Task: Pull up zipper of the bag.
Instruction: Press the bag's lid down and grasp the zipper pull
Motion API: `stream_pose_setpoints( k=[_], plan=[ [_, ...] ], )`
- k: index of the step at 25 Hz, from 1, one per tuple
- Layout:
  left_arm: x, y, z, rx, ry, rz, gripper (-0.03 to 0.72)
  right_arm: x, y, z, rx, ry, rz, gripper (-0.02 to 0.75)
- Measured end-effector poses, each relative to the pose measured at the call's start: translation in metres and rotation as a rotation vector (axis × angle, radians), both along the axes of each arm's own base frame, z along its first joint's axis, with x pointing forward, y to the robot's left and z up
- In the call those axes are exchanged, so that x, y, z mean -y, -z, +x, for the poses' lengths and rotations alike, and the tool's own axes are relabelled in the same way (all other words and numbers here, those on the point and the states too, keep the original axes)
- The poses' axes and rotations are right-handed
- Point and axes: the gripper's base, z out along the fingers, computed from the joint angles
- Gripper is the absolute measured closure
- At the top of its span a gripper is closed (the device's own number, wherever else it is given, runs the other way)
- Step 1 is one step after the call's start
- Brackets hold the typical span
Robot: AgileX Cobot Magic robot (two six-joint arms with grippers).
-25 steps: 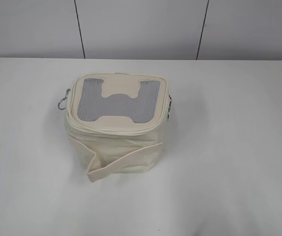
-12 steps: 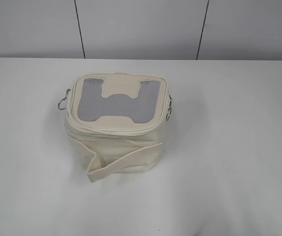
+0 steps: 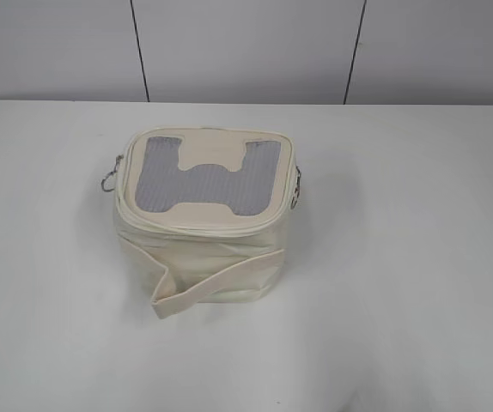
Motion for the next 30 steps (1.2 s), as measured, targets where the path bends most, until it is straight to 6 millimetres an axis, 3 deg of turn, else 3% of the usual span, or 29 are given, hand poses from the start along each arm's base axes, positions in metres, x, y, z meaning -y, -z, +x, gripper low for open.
stream_pose_setpoints(
  k=[4,8,11,17,20,26,30],
  plan=[
    [0.002,0.000,0.000,0.001,0.017,-0.022,0.452,-0.012,-0.015,0.014,0.051,-0.141,0.009,0.391],
    [0.006,-0.001,0.000,0.009,0.052,-0.066,0.452,-0.031,-0.036,0.062,0.109,-0.328,0.072,0.391],
    [0.009,-0.002,0.002,0.006,0.076,-0.097,0.452,-0.043,-0.039,0.114,0.039,-0.460,0.081,0.391],
    [0.009,-0.003,0.002,0.013,0.086,-0.103,0.452,-0.069,-0.045,0.245,-0.124,-0.709,0.124,0.391],
    [0.010,-0.004,0.009,-0.023,0.086,-0.110,0.452,-0.099,-0.040,0.307,-0.178,-0.832,0.109,0.391],
    [0.017,-0.009,0.058,-0.167,0.172,-0.147,0.448,-0.185,-0.012,0.387,-0.292,-1.059,0.065,0.391],
    [0.026,-0.007,0.103,-0.238,0.279,-0.170,0.429,-0.220,0.008,0.421,-0.345,-1.134,0.038,0.384]
  ],
)
